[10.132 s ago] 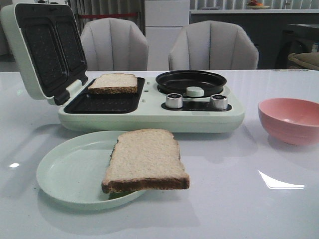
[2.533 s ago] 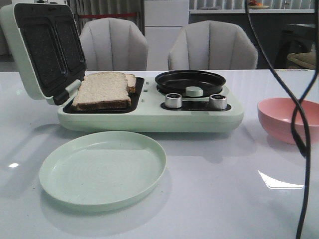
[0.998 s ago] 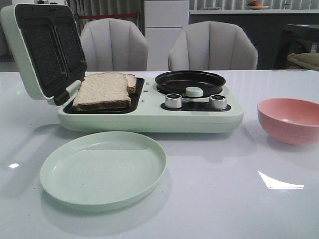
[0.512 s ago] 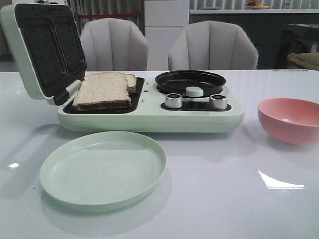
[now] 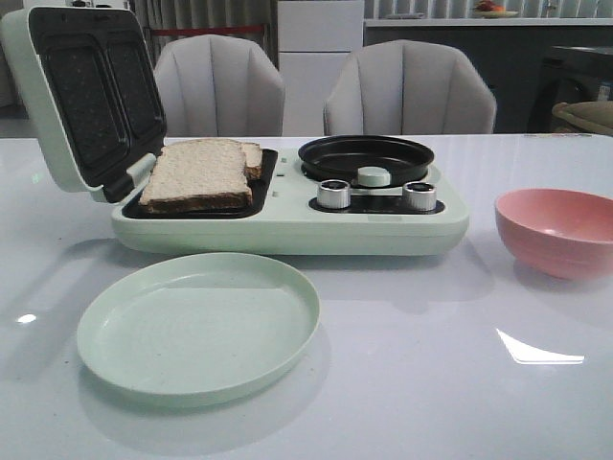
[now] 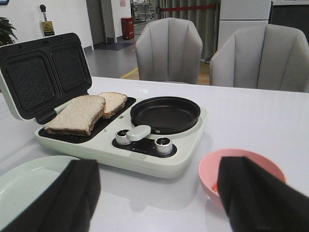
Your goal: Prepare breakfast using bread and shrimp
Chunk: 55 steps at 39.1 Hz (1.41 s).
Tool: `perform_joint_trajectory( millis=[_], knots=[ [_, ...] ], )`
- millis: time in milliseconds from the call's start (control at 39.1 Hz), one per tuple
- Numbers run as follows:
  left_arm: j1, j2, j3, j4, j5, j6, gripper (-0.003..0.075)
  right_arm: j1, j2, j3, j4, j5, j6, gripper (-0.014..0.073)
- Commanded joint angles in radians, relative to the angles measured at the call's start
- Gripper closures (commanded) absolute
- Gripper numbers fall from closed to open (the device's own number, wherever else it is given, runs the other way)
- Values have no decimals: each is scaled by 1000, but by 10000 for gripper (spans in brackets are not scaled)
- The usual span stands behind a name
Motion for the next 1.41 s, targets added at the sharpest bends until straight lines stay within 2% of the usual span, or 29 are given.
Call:
perform_joint_trajectory(
  millis=[0,128,358,691,819,947,1177,1330,1382],
  knots=[
    [-6,112,-82,-62,-83,-1,316,-3,9,-27,0,-83,-2,-6],
    [-6,255,-168,-80,-91,-1,316,-3,9,-27,0,-83,-2,-6],
    [1,506,-368,-214,-91,-1,316,-3,9,-27,0,-83,-2,-6],
    [121,765,-708,-321,54,-1,316,-3,9,-27,0,-82,-2,-6],
    [202,840,-804,-424,135,5,316,-3,9,-27,0,-82,-2,-6],
    [272,909,-843,-514,229,65,316,-3,9,-27,0,-82,-2,-6],
    [377,994,-845,-636,234,81,316,-3,9,-27,0,-82,-2,-6],
    [429,1068,-845,-835,261,246,316,-3,9,-27,0,-82,-2,-6],
    [444,1092,-845,-877,270,259,316,-3,9,-27,0,-82,-2,-6]
  ],
)
